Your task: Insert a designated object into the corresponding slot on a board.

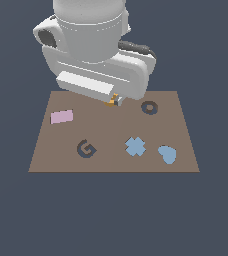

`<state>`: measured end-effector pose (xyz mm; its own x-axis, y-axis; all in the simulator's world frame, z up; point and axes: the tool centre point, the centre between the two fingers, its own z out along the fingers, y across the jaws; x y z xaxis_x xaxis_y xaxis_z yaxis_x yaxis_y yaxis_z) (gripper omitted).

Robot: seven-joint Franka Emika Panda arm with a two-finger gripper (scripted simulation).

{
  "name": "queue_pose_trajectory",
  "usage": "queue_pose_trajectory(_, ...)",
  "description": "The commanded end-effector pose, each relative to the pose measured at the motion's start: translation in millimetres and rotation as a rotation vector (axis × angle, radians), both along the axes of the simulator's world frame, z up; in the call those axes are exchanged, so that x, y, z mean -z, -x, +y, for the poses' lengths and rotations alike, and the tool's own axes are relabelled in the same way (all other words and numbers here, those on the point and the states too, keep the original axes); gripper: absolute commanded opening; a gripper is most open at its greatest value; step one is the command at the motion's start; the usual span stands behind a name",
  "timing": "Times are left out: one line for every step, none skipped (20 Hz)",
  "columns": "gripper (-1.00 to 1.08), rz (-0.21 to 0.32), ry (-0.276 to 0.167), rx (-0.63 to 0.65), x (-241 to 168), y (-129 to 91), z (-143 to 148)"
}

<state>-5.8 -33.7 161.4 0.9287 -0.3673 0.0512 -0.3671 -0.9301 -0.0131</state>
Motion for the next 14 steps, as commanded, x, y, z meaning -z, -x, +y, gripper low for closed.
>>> queue_pose_trajectory(1.00,0.003,-0.002,0.082,8.2,6.9,-2.5)
queue_pose_trajectory(1.00,0.004,-0.003,0.117,11.7,10.0,-3.4)
queue_pose_trajectory(1.00,0.006,-0.004,0.154,15.3,13.2,-4.2)
queue_pose_trajectory(1.00,0.007,-0.005,0.192,19.1,16.6,-4.9)
queue_pose_trajectory(1.00,0.009,-0.006,0.231,23.0,20.1,-5.5)
queue_pose_trajectory(1.00,0.010,-0.008,0.270,26.8,23.6,-5.9)
queue_pose_trajectory(1.00,0.011,-0.009,0.310,30.7,27.2,-6.2)
queue_pose_trajectory(1.00,0.013,-0.010,0.349,34.6,30.7,-6.3)
queue_pose_trajectory(1.00,0.014,-0.011,0.388,38.4,34.3,-6.3)
queue_pose_trajectory(1.00,0.016,-0.012,0.427,42.3,37.9,-6.1)
queue_pose_trajectory(1.00,0.017,-0.013,0.466,46.1,41.4,-5.8)
queue_pose_trajectory(1.00,0.019,-0.014,0.505,50.0,45.0,-5.3)
queue_pose_trajectory(1.00,0.020,-0.015,0.544,53.8,48.5,-4.7)
queue_pose_trajectory(1.00,0.022,-0.016,0.583,57.6,52.0,-3.9)
